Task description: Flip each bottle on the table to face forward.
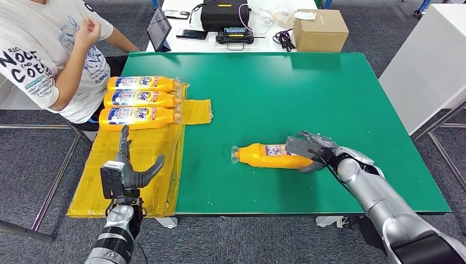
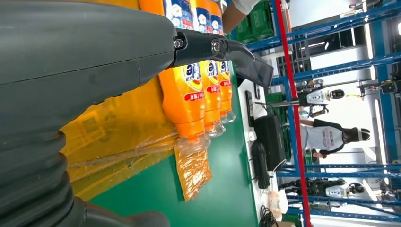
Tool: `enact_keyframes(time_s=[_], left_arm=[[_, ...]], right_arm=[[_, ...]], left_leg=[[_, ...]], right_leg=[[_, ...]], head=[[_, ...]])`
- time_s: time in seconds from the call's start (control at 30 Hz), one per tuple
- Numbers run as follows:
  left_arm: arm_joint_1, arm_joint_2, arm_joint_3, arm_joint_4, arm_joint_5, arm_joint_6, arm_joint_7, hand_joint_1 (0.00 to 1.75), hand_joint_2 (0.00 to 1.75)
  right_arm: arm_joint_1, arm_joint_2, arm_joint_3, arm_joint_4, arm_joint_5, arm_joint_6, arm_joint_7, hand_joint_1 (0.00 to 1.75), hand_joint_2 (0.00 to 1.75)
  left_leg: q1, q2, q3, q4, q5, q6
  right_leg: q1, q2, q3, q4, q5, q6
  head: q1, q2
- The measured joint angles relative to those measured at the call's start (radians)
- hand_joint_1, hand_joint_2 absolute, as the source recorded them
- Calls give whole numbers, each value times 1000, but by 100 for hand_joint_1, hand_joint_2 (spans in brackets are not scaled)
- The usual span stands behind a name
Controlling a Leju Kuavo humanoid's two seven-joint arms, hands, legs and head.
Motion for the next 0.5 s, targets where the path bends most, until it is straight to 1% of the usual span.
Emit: enact_keyframes(time_s=[0.27, 0.3, 0.33, 0.37, 0.4, 0.47, 0.5], left_arm=[[0, 0, 0, 7, 0, 0, 0, 0, 175], [0, 0, 0, 8, 0, 0, 0, 0, 175], [0, 0, 0, 8, 0, 0, 0, 0, 175], [0, 0, 0, 9, 0, -1, 0, 0, 175], [0, 0, 0, 9, 1, -2, 0, 0, 175], [-1, 0, 0, 11, 6, -7, 0, 0, 175], [-2, 0, -1, 13, 8, -9, 0, 0, 175]], right_arm=[[-1, -5, 2, 11, 0, 0, 0, 0, 175], [-1, -5, 2, 12, -1, 0, 0, 2, 175], [-1, -5, 2, 13, -1, 2, 0, 8, 175], [-2, -6, 2, 14, -4, 7, 0, 43, 175], [-2, -7, 3, 14, -9, 15, 0, 86, 175], [-2, -11, 7, 14, -27, 42, -3, 163, 175], [-3, -14, 11, 14, -38, 56, -7, 171, 175]], left_leg=[[0, 0, 0, 0, 0, 0], [0, 0, 0, 0, 0, 0], [0, 0, 0, 0, 0, 0], [0, 0, 0, 0, 0, 0], [0, 0, 0, 0, 0, 0], [0, 0, 0, 0, 0, 0], [0, 0, 0, 0, 0, 0]], right_leg=[[0, 0, 0, 0, 0, 0], [0, 0, 0, 0, 0, 0], [0, 0, 0, 0, 0, 0], [0, 0, 0, 0, 0, 0], [0, 0, 0, 0, 0, 0], [0, 0, 0, 0, 0, 0], [0, 0, 0, 0, 0, 0]], head=[[0, 0], [0, 0], [0, 0], [0, 0], [0, 0], [0, 0], [0, 0]])
